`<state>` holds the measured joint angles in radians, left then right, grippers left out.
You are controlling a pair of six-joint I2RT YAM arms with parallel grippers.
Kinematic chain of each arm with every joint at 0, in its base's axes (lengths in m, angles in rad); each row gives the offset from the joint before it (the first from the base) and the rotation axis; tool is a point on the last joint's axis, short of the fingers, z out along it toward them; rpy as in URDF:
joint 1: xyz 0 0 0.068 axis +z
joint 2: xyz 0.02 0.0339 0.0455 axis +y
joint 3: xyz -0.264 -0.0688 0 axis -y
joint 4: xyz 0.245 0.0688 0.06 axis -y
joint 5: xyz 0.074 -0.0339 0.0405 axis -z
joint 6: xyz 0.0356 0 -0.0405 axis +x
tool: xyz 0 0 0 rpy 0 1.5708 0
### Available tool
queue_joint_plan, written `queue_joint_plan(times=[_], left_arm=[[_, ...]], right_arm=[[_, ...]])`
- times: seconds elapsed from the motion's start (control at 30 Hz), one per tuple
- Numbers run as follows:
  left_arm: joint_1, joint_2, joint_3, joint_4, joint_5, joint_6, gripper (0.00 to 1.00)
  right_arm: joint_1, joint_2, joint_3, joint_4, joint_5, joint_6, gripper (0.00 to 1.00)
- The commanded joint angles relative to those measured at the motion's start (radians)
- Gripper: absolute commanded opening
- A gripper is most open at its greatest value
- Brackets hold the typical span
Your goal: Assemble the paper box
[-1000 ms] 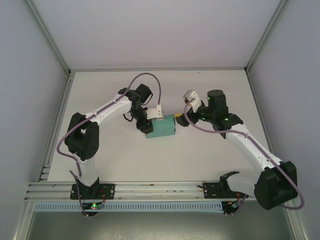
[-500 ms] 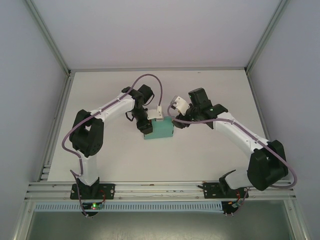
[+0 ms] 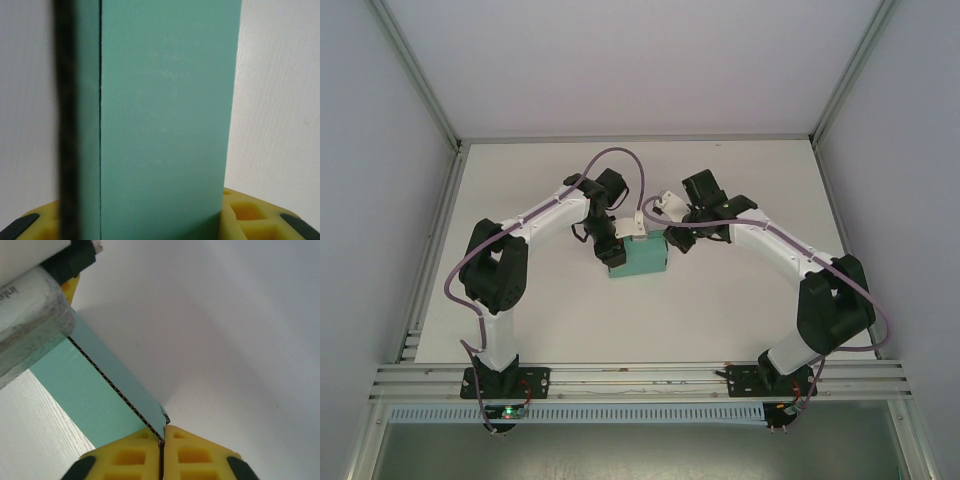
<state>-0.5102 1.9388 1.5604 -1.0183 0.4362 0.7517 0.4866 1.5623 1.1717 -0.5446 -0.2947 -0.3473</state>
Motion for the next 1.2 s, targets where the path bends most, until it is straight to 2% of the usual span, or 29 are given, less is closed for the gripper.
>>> queue_joint_plan(times=[0.0, 0.13, 0.23, 0.37, 0.47, 0.6, 0.87, 0.97, 1.1, 1.17], left_arm=[[0.005, 0.015, 0.005, 0.016, -0.014, -0.029, 0.32], [0.005, 0.014, 0.011, 0.035, -0.021, -0.052, 0.32], [0.005, 0.019, 0.012, 0.044, -0.019, -0.065, 0.34], [0.004, 0.027, 0.014, 0.05, -0.026, -0.086, 0.34], [0.003, 0.028, 0.012, 0.052, -0.032, -0.087, 0.35], [0.001, 0.026, 0.012, 0.05, -0.035, -0.088, 0.35], [-0.004, 0.03, 0.009, 0.053, -0.053, -0.102, 0.36], [-0.006, 0.031, 0.008, 0.052, -0.055, -0.101, 0.36], [-0.008, 0.029, 0.007, 0.052, -0.052, -0.094, 0.36], [-0.009, 0.03, 0.002, 0.053, -0.051, -0.092, 0.36]], right_arm=[[0.03, 0.005, 0.018, -0.023, -0.002, 0.094, 0.02], [0.066, -0.008, 0.006, -0.011, 0.117, 0.329, 0.0], [0.098, -0.046, -0.079, 0.13, 0.141, 0.539, 0.0], [0.15, -0.09, -0.165, 0.254, 0.247, 0.726, 0.0], [0.165, -0.11, -0.204, 0.298, 0.283, 0.776, 0.0], [0.193, -0.125, -0.245, 0.321, 0.294, 0.747, 0.0], [0.202, -0.139, -0.366, 0.389, 0.331, 0.936, 0.0], [0.201, -0.147, -0.32, 0.335, 0.319, 0.962, 0.0], [0.201, -0.107, -0.149, 0.164, 0.325, 0.912, 0.0], [0.2, -0.099, -0.115, 0.146, 0.333, 0.887, 0.0]])
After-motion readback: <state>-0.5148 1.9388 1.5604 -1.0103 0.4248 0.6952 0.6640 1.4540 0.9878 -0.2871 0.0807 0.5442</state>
